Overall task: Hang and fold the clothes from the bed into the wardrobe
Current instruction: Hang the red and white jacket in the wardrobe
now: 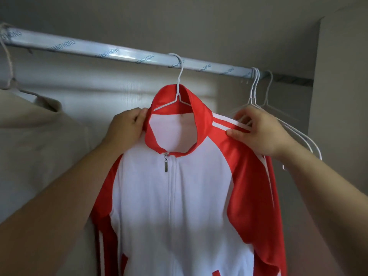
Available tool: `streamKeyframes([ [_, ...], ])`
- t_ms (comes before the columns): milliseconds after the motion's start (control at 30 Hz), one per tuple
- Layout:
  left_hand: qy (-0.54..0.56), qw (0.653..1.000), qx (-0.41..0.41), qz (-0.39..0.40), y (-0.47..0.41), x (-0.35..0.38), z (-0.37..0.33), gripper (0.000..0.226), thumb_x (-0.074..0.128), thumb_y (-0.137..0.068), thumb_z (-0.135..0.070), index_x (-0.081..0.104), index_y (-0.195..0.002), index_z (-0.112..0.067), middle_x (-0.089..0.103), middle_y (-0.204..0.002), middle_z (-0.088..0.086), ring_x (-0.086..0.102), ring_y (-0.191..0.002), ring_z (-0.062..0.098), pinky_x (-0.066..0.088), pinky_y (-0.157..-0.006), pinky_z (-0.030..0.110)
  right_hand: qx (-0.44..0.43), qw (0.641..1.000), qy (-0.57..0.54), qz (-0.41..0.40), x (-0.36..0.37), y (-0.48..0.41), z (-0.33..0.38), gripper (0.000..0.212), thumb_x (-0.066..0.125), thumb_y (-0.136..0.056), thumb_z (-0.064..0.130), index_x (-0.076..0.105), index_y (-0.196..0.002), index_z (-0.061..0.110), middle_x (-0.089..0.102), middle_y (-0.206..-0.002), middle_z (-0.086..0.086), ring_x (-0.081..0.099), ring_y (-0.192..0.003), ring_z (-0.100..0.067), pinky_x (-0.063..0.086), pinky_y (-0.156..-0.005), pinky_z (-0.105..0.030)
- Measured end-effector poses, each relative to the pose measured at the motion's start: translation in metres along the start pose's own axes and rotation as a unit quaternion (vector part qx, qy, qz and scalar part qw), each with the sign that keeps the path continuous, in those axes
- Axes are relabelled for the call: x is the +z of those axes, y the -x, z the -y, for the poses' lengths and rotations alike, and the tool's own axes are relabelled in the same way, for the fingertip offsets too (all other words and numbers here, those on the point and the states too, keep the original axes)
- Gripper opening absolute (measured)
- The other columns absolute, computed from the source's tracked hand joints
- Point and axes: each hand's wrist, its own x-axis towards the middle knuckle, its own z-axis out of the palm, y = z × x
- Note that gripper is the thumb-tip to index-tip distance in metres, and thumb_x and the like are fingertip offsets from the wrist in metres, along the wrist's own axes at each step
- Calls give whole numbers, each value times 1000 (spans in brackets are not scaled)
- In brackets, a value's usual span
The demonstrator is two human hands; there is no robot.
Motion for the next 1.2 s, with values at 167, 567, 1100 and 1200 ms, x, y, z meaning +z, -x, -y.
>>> streamKeyframes([
  [167,1,999,-33,-38,1,4,-4,46,39,-107,-32,38,-67,-9,40,-58,5,44,-66,32,29,-63,36,130,991,15,16,5,39,-7,70,82,-74,35,44,-131,23,48,-104,0,46,-94,-19,35,-81,-26],
  [567,18,997,-31,-62,2,-3,1,51,43,-106,-31,41,-63,-3,39,-54,11,36,-58,25,27,-60,35,70,982,19,-175,-12,33,-6,37,44,-81,-6,61,-104,18,70,-94,-10,62,-89,-33,38,-67,-26],
  [1100,57,992,-103,-45,-4,-7,-3,55,46,-103,-35,35,-55,-11,36,-51,8,35,-58,25,30,-63,35,-62,998,-8,5,-5,-17,61,19,61,-91,39,75,-98,28,72,-86,12,61,-80,-6,40,-70,-14],
  [1200,97,985,-131,-48,-5,-11,-7,56,52,-98,-34,31,-49,-18,30,-50,3,29,-56,21,28,-63,33,-97,995,4,-18,10,-27,62,15,67,-91,32,77,-92,21,67,-76,10,56,-71,-6,33,-64,-6],
])
